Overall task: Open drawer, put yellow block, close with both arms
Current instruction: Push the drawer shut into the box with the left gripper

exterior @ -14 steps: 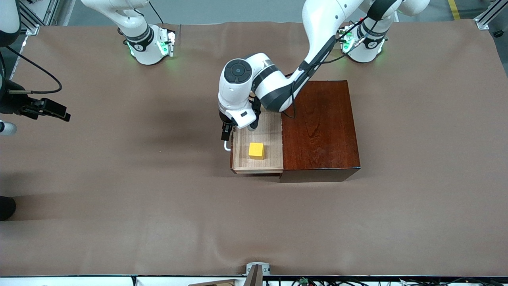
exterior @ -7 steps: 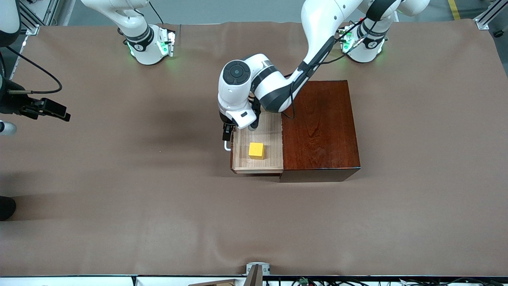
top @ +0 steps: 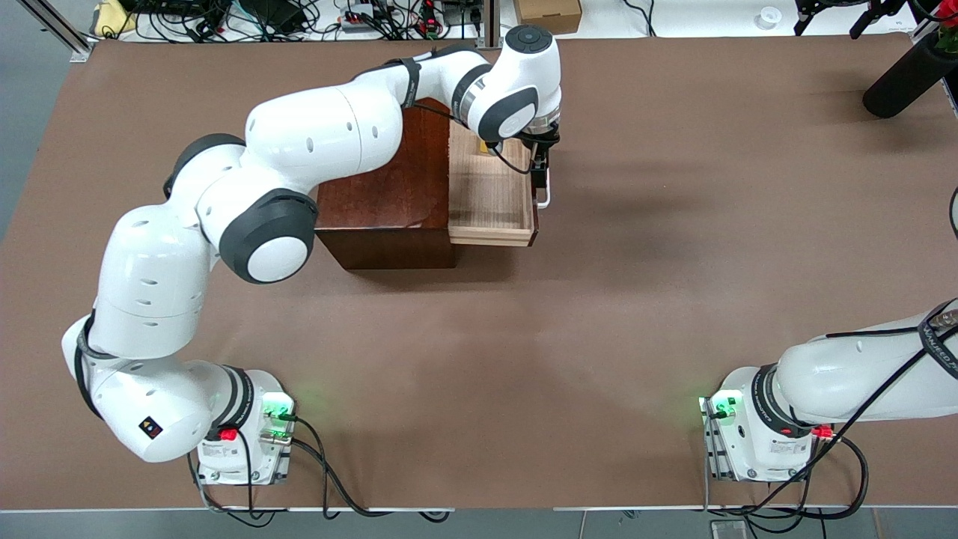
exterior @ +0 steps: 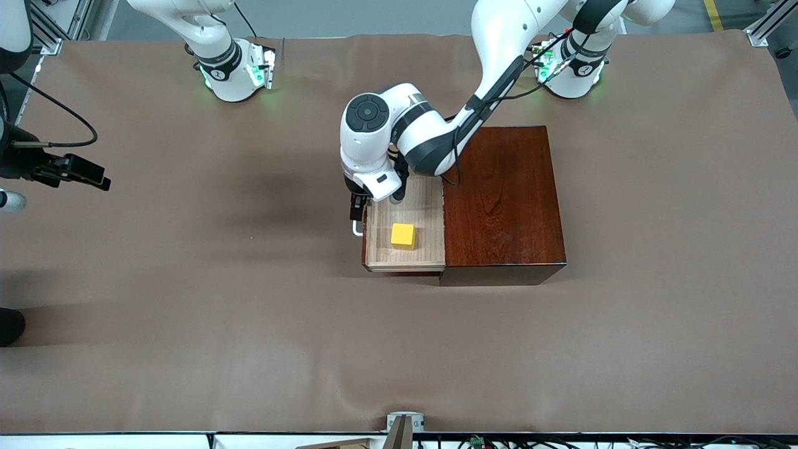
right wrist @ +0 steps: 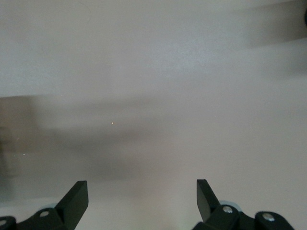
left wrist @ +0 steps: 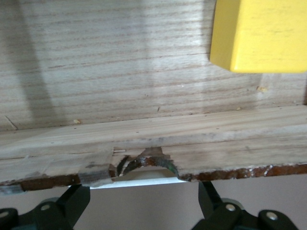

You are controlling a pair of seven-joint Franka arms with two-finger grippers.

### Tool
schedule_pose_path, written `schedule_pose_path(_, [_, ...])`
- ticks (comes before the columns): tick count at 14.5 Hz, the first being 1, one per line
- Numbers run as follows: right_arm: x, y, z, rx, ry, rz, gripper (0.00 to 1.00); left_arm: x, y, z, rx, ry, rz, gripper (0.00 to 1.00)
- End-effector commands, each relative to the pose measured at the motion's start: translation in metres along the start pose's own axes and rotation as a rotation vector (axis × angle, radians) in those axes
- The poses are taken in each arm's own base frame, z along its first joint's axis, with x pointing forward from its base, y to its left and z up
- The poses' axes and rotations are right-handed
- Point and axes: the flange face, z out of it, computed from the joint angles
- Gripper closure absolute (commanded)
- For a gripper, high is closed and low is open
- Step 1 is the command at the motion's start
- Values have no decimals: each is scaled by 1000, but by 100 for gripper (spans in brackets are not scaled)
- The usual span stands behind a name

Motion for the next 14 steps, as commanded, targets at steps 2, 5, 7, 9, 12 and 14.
schedule_pose_path(2, [-7,1,-6,-16,8,-8,0,41,11,18,37,199,-27,0])
schedule_pose_path(5, [-7,1,-6,-16,6,-8,0,53,17,20,24,257,-73,0])
schedule_pose_path(7, [-7,1,-6,-16,6,-8,0,60,17,21,25,311,-74,0])
schedule_pose_path(9, [-7,1,-6,-16,6,-8,0,64,15,22,16,365,-67,0])
schedule_pose_path(12, [-7,1,-6,-16,6,-8,0,66,7,24,26,433,-64,0])
schedule_pose_path(14, [-7,1,-6,-16,6,-8,0,71,4,27,34,481,-56,0])
